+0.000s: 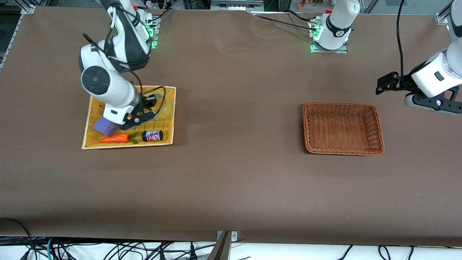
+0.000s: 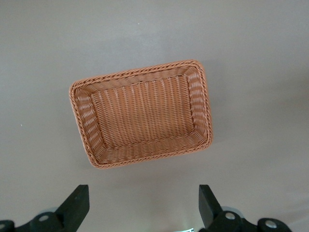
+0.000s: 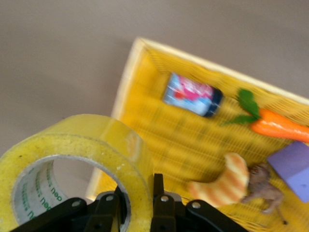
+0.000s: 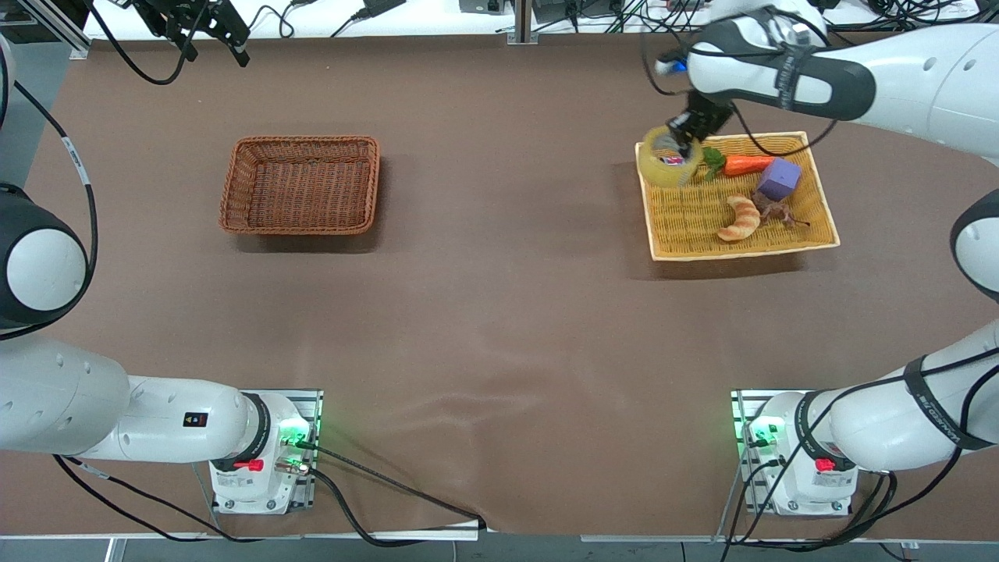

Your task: Transfer tape with both arms

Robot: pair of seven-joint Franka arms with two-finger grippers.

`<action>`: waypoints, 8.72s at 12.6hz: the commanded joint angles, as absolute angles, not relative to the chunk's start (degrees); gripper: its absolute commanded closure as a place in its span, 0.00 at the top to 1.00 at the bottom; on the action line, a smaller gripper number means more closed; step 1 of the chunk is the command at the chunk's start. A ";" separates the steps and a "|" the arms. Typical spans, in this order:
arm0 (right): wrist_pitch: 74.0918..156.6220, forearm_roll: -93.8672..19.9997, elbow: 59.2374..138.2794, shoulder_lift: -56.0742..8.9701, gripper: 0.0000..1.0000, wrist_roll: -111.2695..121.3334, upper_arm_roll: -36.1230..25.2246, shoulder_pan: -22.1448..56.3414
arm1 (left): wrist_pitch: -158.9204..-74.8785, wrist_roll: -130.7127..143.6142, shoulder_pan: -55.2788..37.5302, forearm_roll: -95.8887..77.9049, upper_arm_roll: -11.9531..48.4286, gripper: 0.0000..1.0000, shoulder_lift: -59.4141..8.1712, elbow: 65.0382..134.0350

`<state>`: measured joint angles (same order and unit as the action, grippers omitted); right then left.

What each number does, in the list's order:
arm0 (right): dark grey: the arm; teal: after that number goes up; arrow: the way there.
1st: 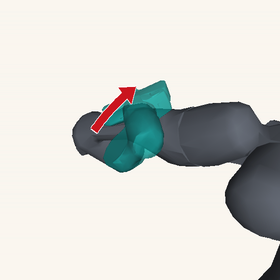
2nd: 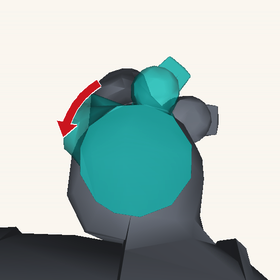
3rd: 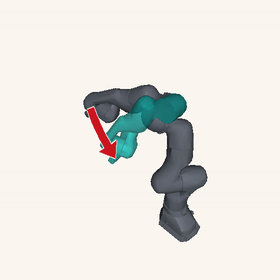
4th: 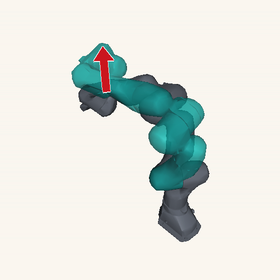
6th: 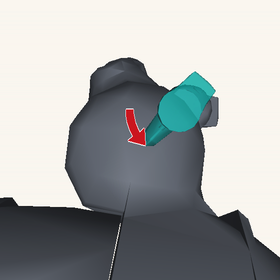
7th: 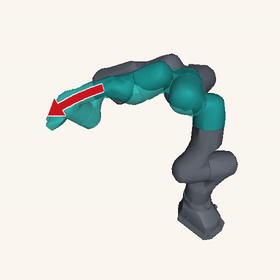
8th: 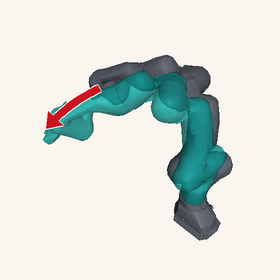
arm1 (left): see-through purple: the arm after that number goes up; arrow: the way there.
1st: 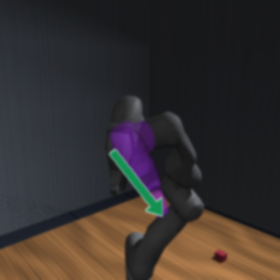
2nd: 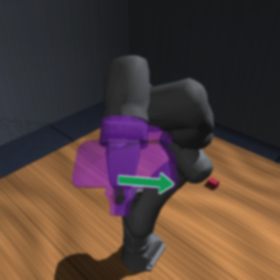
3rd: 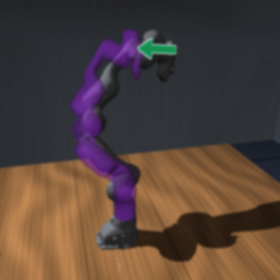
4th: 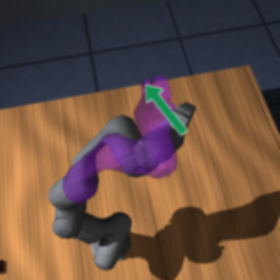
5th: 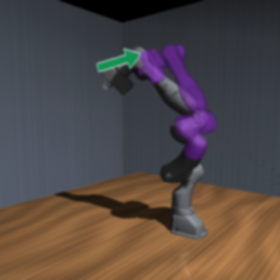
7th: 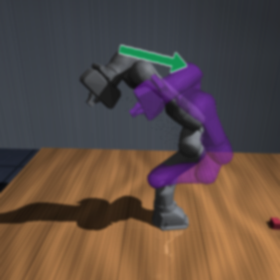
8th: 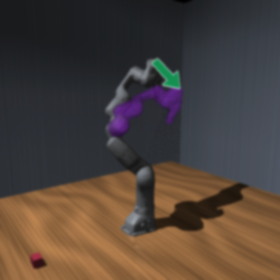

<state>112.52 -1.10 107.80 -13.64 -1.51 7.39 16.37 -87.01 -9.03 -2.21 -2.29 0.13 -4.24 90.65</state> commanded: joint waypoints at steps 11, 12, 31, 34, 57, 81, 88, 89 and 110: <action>141.94 -0.53 83.41 -47.03 1.00 -50.28 7.47 42.27 | -92.00 -10.37 -2.03 -1.94 -0.79 1.00 -11.86 88.33; 141.16 -0.44 83.41 -46.59 1.00 -49.58 7.12 42.01 | -93.07 -10.37 -1.41 -1.76 -0.88 1.00 -12.82 88.68; 97.21 -1.67 83.67 -14.25 1.00 -6.98 -9.44 15.43 | -130.16 37.68 -4.31 3.04 29.96 1.00 -30.05 104.93; 95.27 -1.33 88.66 -6.35 1.00 -0.62 -1.33 4.32 | -131.13 45.25 -5.18 12.73 31.55 1.00 -31.81 106.70; 95.27 -1.32 95.80 0.62 1.00 0.09 -0.35 0.53 | -123.65 53.75 -4.49 16.48 33.83 0.00 -34.21 102.60; 94.31 -1.05 95.98 0.70 1.00 1.05 -0.09 0.70 | -145.61 -5.63 0.53 8.17 0.09 0.00 -20.21 127.69; 94.92 -1.23 95.89 0.70 1.00 0.36 -0.17 0.70 | -143.56 -5.01 0.70 7.74 0.35 1.00 -19.27 125.78; 94.92 -1.14 95.89 0.62 1.00 0.26 -0.18 0.62 | -138.13 -4.92 0.18 7.39 0.79 1.00 -17.68 123.68; 94.39 -0.70 95.80 0.70 1.00 0.62 -0.44 0.53 | -81.73 -4.92 -0.35 -2.37 1.14 1.00 -5.10 84.11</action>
<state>95.46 -1.11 97.02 1.07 0.31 -0.07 0.17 -80.06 -4.23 -0.07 -1.23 1.54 -7.66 81.20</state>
